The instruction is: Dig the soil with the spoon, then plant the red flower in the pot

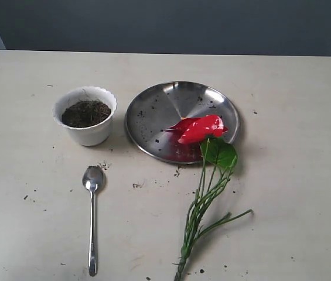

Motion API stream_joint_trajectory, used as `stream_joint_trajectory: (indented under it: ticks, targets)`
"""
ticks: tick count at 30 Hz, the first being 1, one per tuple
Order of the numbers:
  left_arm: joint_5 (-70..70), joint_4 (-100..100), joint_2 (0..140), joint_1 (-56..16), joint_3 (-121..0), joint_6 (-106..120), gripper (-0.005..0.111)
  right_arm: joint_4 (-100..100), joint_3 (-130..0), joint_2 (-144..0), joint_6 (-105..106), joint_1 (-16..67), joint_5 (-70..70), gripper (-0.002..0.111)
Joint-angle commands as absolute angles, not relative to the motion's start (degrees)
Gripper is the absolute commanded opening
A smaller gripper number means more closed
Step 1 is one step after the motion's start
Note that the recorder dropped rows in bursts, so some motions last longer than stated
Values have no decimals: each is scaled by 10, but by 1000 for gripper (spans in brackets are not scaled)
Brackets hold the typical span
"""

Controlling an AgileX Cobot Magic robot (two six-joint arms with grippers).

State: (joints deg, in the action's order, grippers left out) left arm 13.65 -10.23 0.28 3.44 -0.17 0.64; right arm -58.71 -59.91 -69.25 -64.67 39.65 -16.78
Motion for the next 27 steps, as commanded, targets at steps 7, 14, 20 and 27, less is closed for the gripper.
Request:
stream_joint_trajectory:
  ticks: [7, 14, 20, 27]
  targets:
    - [137, -101, 0, 33, 0, 6, 0, -54, -918, -1075, -116, 519, -585, -1]
    - [137, -101, 0, 33, 0, 6, 0, 58, -921, -1159, -82, 572, -575, -1]
    - [137, -101, 0, 33, 0, 6, 0, 99, -921, -1185, -69, 614, -545, 14]
    - [137, -101, 0, 33, 0, 6, 0, 97, -923, -1199, -99, 630, -513, 50]
